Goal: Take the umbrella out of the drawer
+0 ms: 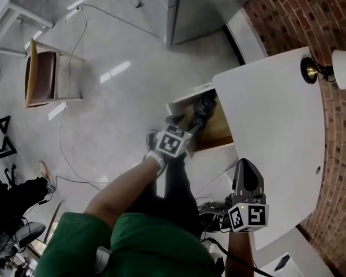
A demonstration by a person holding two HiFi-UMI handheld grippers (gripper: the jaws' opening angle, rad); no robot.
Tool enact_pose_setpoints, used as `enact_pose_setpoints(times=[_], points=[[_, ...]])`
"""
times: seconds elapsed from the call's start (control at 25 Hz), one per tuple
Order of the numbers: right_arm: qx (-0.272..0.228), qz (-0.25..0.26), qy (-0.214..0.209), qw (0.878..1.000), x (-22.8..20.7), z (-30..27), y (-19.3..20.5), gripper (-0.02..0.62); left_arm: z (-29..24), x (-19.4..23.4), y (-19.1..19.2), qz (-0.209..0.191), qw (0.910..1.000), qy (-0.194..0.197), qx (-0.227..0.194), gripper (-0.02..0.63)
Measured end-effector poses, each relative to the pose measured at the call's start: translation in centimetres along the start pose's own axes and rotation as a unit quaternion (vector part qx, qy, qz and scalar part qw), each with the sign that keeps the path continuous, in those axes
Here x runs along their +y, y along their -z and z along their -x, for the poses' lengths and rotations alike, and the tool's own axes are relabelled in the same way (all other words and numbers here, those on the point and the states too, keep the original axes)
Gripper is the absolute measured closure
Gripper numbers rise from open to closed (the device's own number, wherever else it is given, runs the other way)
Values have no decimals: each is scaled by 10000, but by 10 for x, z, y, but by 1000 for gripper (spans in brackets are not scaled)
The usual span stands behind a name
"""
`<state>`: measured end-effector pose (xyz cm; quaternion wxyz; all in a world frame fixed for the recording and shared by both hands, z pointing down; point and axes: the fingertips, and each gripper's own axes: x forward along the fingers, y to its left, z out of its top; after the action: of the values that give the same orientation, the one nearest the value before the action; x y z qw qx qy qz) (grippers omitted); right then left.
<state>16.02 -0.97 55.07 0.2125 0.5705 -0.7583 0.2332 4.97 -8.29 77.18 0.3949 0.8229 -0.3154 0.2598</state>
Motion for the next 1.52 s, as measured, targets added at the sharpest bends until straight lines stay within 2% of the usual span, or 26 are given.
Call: enact_pose_setpoints(times=[0.2, 0.52, 0.72, 0.88, 1.28, 1.4, 1.44, 1.52], points=[[27, -69, -188, 9998, -11, -17, 23, 595, -65, 12, 20, 550, 9982, -122, 207, 339], [73, -305, -411, 9987, -32, -30, 35, 595, -135, 17, 40, 890, 9949, -242, 406, 293], [250, -263, -366, 9987, -36, -42, 51, 595, -163, 33, 54, 898, 9931, -449, 614, 263], [430, -261, -308, 9983, -38, -45, 64, 595, -184, 36, 56, 954, 9921, -531, 612, 254], [606, -309, -5, 9977, -62, -34, 90, 595, -234, 50, 84, 608, 9904, -707, 1022, 209], [742, -283, 57, 9968, -65, -30, 96, 595, -243, 57, 90, 570, 9887, -750, 1169, 240], [717, -326, 54, 9969, -65, -27, 99, 595, -243, 59, 89, 562, 9883, -784, 1178, 279], [671, -392, 48, 9970, -66, -24, 102, 595, -242, 59, 88, 506, 9887, -810, 1155, 304]])
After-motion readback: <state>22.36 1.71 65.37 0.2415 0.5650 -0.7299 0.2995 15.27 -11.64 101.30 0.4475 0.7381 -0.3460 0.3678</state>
